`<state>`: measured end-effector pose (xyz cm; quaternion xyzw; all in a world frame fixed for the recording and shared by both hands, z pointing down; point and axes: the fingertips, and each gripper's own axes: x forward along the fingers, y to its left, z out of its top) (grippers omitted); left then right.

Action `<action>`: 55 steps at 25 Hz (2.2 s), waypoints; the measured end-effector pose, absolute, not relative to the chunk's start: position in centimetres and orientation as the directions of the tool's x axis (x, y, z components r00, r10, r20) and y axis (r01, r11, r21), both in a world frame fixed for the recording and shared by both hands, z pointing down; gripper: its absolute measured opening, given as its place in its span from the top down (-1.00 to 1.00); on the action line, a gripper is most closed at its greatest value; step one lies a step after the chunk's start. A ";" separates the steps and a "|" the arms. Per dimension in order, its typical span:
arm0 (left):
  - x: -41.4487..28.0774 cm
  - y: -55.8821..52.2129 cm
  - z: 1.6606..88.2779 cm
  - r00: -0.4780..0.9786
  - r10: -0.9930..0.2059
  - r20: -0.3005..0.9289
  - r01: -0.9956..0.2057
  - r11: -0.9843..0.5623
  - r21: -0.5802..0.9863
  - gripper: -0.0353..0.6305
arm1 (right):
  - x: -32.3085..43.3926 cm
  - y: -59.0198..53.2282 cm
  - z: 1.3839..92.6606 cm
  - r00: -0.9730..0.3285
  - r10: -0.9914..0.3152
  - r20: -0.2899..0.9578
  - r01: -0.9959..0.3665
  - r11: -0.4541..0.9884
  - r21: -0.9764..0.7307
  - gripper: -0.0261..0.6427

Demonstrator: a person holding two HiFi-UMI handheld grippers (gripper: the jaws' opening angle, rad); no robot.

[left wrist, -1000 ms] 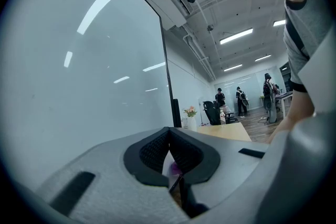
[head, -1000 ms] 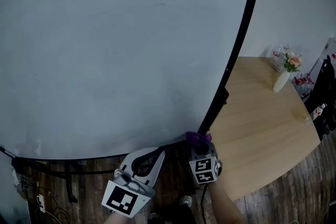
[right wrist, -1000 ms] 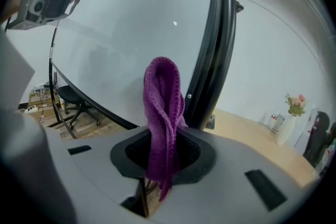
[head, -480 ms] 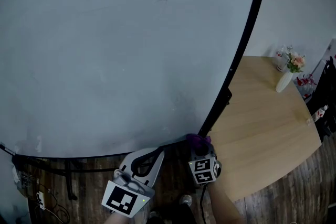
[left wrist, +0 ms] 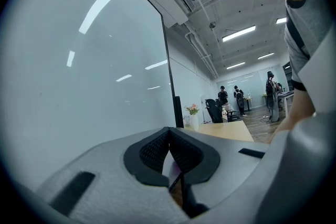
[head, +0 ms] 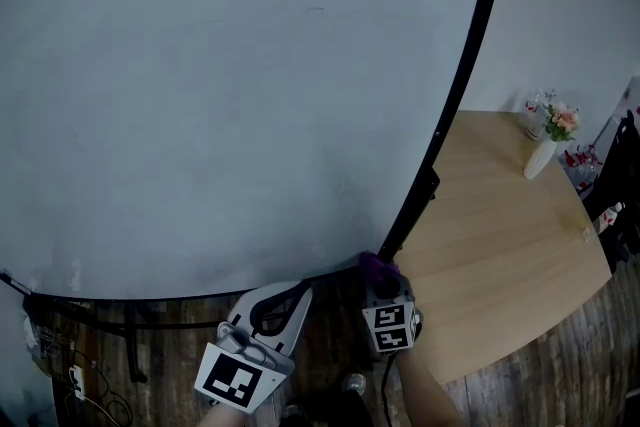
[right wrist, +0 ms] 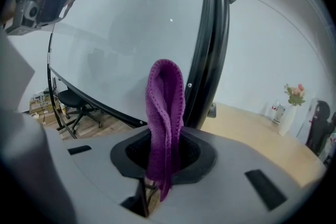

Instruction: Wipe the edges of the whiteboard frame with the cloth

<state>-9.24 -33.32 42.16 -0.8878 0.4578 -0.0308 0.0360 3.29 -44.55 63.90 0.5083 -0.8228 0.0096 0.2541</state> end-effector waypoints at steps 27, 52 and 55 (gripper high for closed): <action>-6.8 -26.1 36.6 0.682 -0.726 -0.093 -0.730 -0.665 -0.156 0.84 | 4.3 -34.7 48.8 -0.373 -0.904 0.209 -0.898 0.409 0.165 0.72; -8.6 -18.7 36.1 0.724 -0.677 -0.128 -0.689 -0.704 -0.171 0.84 | 2.1 -22.9 40.3 -0.402 -0.916 -0.001 -0.911 0.399 0.102 0.71; -8.4 -18.2 35.8 0.726 -0.675 -0.131 -0.687 -0.705 -0.173 0.84 | 2.1 -22.1 39.6 -0.406 -0.914 -0.024 -0.911 0.402 0.093 0.71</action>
